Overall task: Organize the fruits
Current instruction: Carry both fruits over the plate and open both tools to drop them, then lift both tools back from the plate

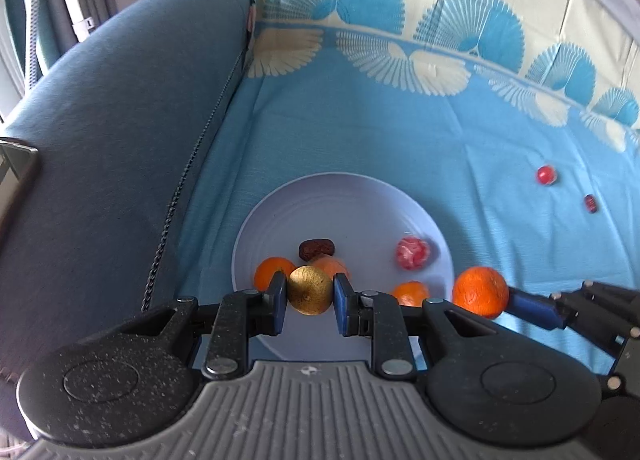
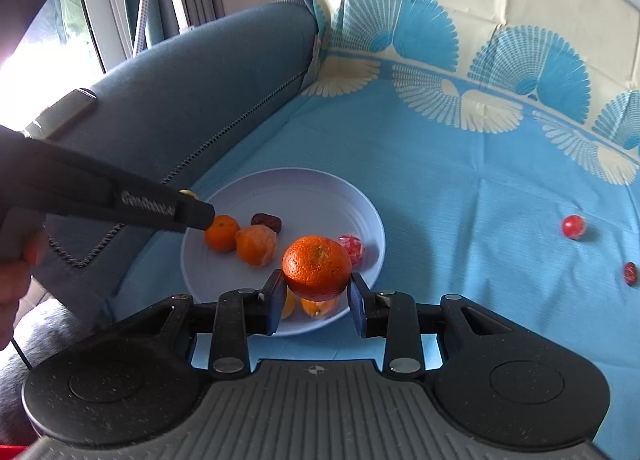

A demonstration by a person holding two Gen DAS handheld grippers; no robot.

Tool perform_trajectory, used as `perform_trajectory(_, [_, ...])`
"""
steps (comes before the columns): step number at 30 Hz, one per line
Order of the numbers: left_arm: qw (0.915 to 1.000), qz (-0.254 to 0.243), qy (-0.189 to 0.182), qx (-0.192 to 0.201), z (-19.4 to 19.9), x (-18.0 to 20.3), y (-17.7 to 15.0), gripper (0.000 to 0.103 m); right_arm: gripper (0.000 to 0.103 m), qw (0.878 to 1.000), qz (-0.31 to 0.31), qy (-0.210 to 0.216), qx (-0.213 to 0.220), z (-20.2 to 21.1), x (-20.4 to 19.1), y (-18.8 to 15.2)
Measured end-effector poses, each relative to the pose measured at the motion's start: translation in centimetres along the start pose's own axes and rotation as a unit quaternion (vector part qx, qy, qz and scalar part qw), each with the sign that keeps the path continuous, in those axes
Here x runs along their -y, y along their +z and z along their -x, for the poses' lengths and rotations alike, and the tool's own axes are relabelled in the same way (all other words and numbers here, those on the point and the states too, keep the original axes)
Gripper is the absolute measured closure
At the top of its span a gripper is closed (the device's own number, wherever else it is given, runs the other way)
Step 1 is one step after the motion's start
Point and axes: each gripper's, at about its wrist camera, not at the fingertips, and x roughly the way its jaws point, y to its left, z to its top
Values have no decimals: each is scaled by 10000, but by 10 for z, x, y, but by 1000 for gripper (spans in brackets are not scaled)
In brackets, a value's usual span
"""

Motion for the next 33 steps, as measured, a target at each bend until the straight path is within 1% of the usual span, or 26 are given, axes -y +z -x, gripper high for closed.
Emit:
perform_trajectory(7, [9996,-62,-41,-270,-34,0,3,76,68,9997,167,74,-156,-34,2,5])
perform_trajectory(11, [9995,-153,-51,-264,-41,0,2,75,68,9994,253,69,-226,-47,2,6])
perform_trajectory(12, [9995,-213,-60,-219,-40,0,1,62,67,9993,273,70,-242,-50,1,7])
perform_trajectory(13, [9995,-272,-65,-164,-39,1,2,39,66,9992,289,83,-268,-54,1,9])
perform_trajectory(14, [9995,-303,-69,-58,-33,1,2,27,66,9991,291,77,-283,-55,1,10])
perform_trajectory(15, [9994,-319,-55,80,-26,-1,1,7,63,9991,299,74,-280,-55,1,11])
perform_trajectory(16, [9992,-325,-15,245,-18,-2,0,1,50,9991,334,93,-260,-54,1,13])
perform_trajectory(17, [9985,-337,29,421,-8,-3,-1,0,36,9990,372,111,-217,-50,0,14])
perform_trajectory(18, [9979,-396,54,500,0,-4,-3,0,31,9990,408,94,-163,-44,-1,14])
perform_trajectory(19, [9976,-457,87,510,7,-5,-5,0,22,9989,434,60,-135,-36,-2,13])
perform_trajectory(20, [9976,-475,142,490,14,-5,-8,0,17,9989,435,50,-137,-28,-2,12])
perform_trajectory(21, [9978,-447,185,444,20,-6,-12,0,15,9990,404,48,-179,-18,-2,9])
perform_trajectory(23, [9989,-335,147,282,31,-8,-22,0,11,9990,288,94,-322,0,-2,2])
perform_trajectory(25, [9997,-187,79,96,43,-11,-32,0,9,9985,132,138,-514,21,-2,-6])
perform_trajectory(27, [10000,-45,-10,22,55,-14,-42,0,9,9981,14,143,-602,41,-4,-15])
perform_trajectory(30, [9999,104,11,91,74,-16,-58,0,7,9985,-161,-37,-513,70,-7,-28])
perform_trajectory(33, [9997,214,43,98,91,-14,-68,0,4,9990,-279,-203,-289,95,-12,-34])
